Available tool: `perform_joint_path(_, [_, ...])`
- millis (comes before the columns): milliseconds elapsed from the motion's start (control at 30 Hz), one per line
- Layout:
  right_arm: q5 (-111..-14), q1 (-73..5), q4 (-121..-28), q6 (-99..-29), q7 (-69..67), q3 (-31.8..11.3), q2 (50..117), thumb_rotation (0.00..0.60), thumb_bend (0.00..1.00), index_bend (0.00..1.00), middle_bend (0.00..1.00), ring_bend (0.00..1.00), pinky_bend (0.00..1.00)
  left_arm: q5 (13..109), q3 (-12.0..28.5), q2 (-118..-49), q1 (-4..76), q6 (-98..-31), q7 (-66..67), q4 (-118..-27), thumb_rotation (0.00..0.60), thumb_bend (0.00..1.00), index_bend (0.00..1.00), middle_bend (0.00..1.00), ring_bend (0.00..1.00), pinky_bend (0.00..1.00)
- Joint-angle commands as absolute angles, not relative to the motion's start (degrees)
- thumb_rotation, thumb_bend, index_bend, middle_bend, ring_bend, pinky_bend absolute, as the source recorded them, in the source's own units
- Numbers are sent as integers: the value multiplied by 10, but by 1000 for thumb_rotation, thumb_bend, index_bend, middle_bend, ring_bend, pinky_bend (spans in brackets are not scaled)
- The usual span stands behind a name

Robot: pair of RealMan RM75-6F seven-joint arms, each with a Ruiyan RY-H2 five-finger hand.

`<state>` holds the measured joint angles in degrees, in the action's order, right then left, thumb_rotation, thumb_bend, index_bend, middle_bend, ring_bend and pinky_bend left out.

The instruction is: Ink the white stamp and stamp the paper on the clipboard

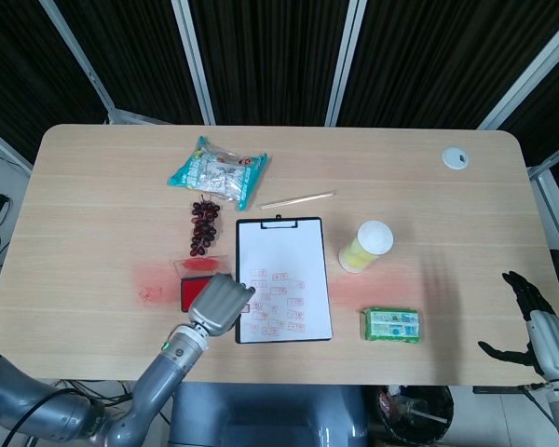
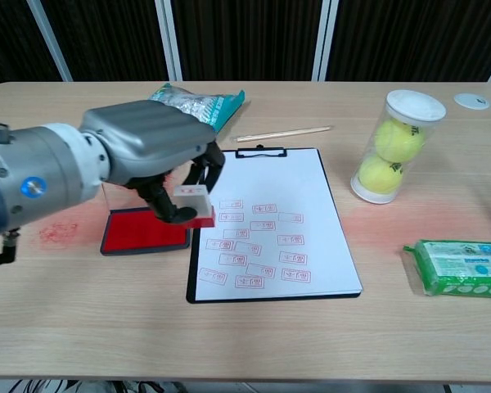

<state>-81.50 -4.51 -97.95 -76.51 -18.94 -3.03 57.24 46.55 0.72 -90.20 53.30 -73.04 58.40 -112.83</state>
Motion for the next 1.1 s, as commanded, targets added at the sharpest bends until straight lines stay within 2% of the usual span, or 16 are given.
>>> perform_joint_path(33, [-816, -45, -979, -766, -187, -30, 573, 600, 178, 68, 0, 0, 135, 516, -35, -846, 498, -724, 527, -1134, 600, 526, 779, 825, 945, 1000])
perform_joint_path(167, [-816, -44, -979, -768, -184, -30, 574, 600, 177, 68, 0, 0, 135, 564, -70, -799, 469, -707, 462, -1108, 600, 526, 774, 817, 945, 1000])
perform_joint_path(467, [-815, -44, -977, -772, -172, -31, 577, 600, 177, 68, 0, 0, 135, 630, -101, -759, 429, -648, 318, -1002, 600, 489, 757, 798, 945, 1000])
perform_joint_path(733, [-812, -44, -975, -772, -164, -32, 580, 600, 177, 68, 0, 0, 135, 663, -101, -779, 411, -606, 251, -907, 600, 484, 739, 778, 945, 1000])
perform_joint_path(1100, [-809, -44, -975, -771, -159, -33, 582, 600, 177, 68, 0, 0, 135, 682, -88, -792, 399, -568, 222, -848, 600, 470, 715, 761, 945, 1000])
